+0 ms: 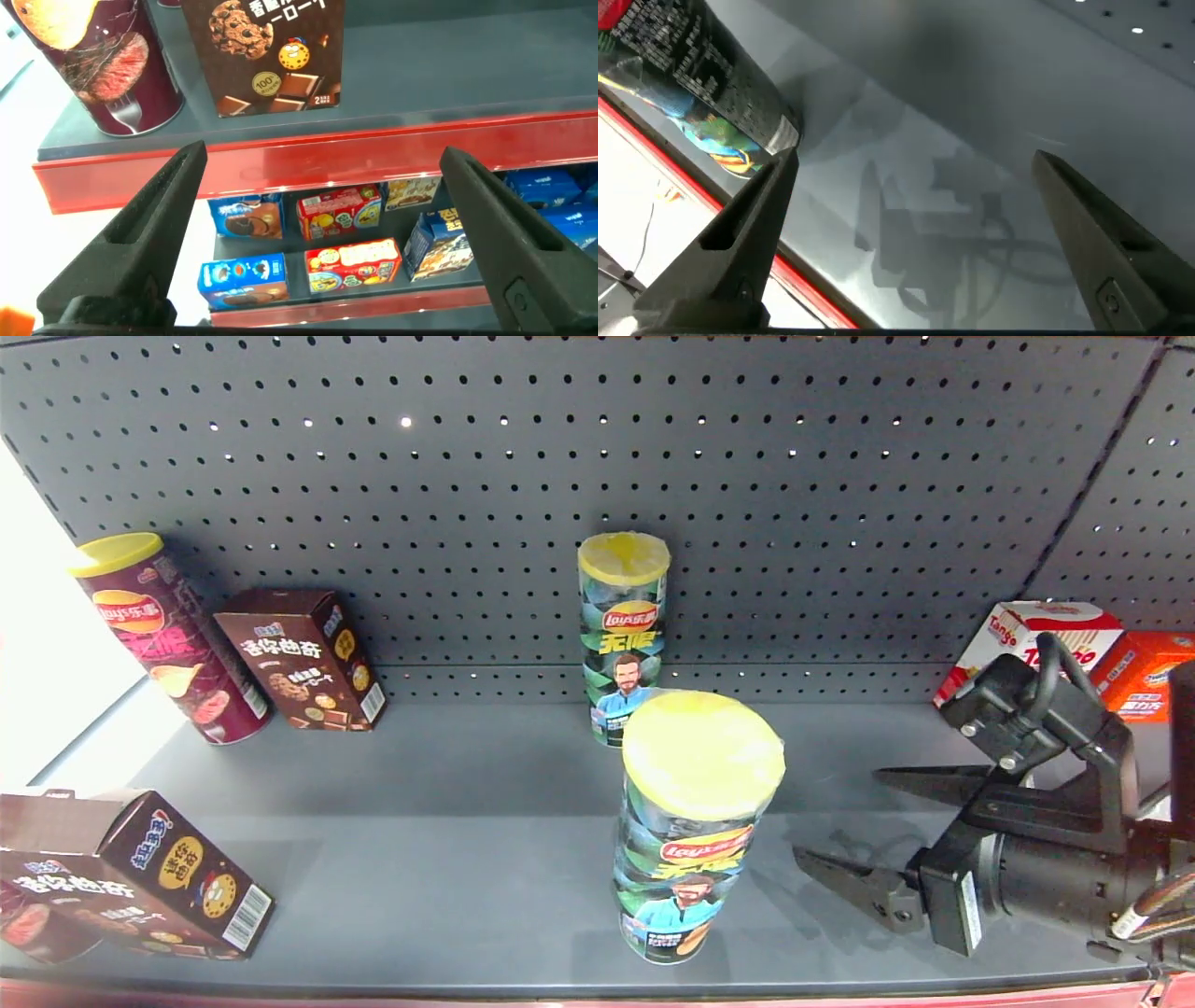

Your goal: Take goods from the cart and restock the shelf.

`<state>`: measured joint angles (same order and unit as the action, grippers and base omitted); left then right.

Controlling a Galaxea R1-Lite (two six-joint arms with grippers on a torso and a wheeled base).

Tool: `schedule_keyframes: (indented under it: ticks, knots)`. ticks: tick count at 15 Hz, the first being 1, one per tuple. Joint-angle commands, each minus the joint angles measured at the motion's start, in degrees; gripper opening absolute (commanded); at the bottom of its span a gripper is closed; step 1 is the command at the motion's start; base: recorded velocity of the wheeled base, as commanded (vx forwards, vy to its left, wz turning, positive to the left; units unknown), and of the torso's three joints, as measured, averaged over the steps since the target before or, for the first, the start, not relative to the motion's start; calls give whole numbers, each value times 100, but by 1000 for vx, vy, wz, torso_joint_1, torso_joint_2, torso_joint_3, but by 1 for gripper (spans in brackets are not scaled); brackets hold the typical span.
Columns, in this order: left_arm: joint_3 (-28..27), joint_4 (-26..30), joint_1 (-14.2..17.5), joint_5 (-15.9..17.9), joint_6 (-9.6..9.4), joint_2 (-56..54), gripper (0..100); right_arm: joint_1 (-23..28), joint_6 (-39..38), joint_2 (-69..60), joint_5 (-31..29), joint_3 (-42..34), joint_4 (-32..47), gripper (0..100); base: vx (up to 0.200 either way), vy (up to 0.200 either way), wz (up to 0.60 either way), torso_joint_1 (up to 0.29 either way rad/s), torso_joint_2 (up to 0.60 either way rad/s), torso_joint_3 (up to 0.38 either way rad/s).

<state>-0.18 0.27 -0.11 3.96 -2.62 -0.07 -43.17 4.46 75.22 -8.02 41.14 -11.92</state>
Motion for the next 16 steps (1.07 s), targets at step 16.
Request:
schedule_keyframes:
  ticks: [16]
  knots:
    - [1, 0, 2, -1, -2, 7, 100, -473, 2, 802, -261, 465, -3, 100, 0, 0, 0, 0, 0, 0]
